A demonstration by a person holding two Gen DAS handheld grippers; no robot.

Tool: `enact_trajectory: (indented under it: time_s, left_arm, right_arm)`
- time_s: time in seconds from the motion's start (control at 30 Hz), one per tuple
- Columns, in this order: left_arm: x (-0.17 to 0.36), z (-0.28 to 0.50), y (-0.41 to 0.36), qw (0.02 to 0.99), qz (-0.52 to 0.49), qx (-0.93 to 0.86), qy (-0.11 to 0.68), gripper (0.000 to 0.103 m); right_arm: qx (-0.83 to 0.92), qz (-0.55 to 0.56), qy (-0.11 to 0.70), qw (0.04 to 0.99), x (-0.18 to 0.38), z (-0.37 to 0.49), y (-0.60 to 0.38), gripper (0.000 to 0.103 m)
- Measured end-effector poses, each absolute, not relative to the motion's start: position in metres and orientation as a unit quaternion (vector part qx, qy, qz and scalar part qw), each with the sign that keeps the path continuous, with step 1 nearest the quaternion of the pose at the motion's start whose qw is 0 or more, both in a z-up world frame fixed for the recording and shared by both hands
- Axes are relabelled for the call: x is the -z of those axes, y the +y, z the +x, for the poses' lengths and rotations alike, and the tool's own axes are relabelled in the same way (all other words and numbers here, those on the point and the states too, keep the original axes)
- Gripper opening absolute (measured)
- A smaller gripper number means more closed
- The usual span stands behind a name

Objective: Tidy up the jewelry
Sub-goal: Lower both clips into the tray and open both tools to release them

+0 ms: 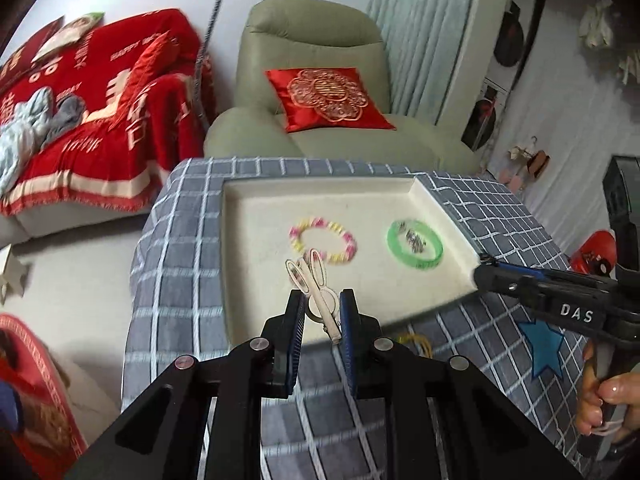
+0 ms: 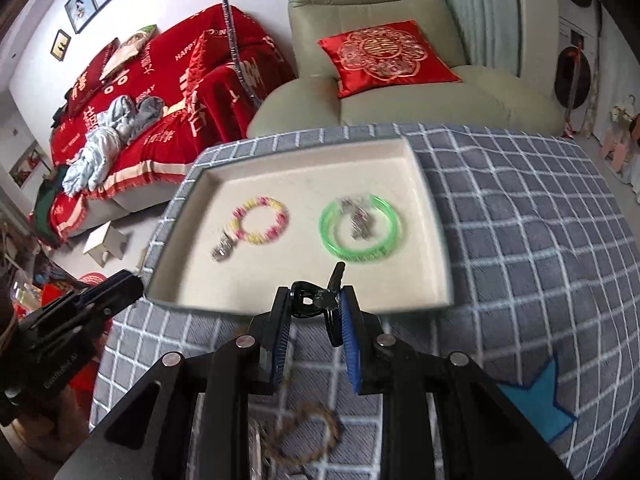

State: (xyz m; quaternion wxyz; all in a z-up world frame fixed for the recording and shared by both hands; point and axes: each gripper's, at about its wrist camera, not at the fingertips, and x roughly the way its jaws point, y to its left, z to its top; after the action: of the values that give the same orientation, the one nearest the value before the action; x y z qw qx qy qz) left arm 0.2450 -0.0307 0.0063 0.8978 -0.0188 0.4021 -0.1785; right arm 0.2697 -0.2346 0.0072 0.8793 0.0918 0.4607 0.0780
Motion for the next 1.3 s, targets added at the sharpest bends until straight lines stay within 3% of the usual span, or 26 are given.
enact_trajectory:
  time_s: [0.63,1.1,1.17,1.3]
  left_arm:
    - [0.05,0.312,-0.078,0.836,0.042,0.222,0.5,0.034]
    - [0.059,0.321,-0.088,0.849,0.092,0.193,0.484,0.034]
    - [0.059,0.321,-0.089,0.85,0.095,0.192,0.481,0.034]
    - [0.058,0.321,-0.087,0.85,0.088,0.191,0.483,0.034]
  right_arm:
    - [-0.091,0.116,0.536,0.831,0.063,0.348,-0.217,0.026]
    - [-0.04,0.042,0.516,0.855,0.061,0.367,-0.215,0.027]
    - [-0.042,0.043,0.516,0.854,0.06,0.367,-0.214,0.03]
    - [-0.055,0.066,0.518,0.851,0.058,0.366,-0.217,0.063]
